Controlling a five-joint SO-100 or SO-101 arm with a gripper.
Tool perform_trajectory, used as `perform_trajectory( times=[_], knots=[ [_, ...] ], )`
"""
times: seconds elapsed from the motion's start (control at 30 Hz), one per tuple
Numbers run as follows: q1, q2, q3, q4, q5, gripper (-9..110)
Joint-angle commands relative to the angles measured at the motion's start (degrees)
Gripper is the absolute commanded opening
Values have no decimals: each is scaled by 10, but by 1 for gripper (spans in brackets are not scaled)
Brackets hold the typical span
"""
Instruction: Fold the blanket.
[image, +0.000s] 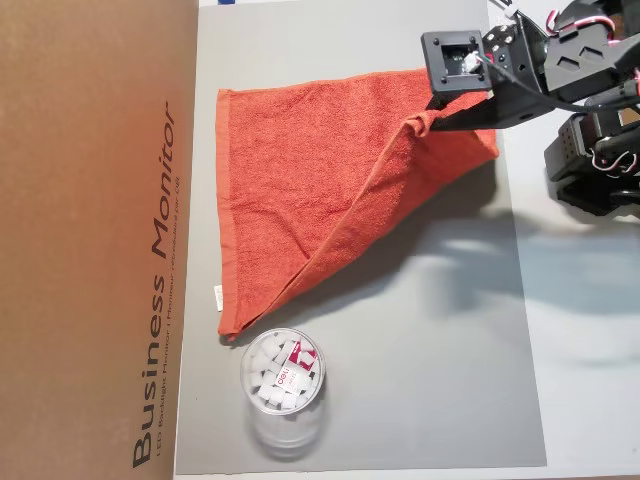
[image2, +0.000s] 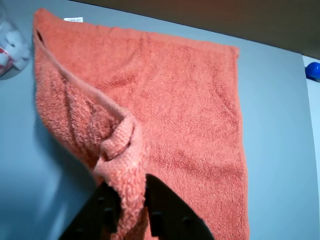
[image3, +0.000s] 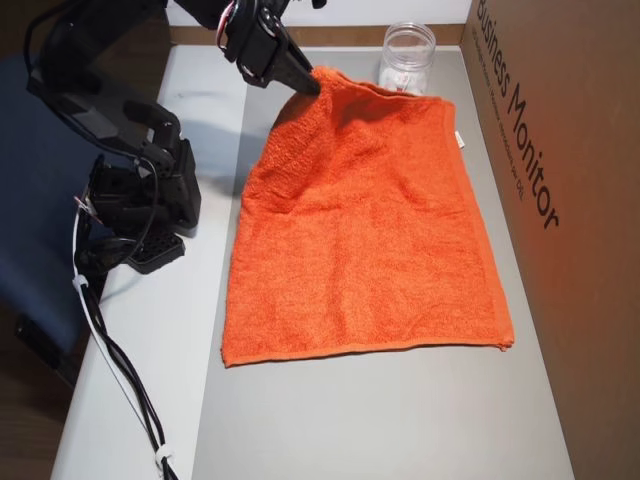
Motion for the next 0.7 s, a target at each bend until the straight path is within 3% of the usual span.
perform_trajectory(
  times=[0.0,0.33,0.67],
  knots=[
    [18,-21,-47,-14,2,0],
    [107,-99,-105,-20,2,0],
    [151,-157,-109,-145,2,0]
  ],
)
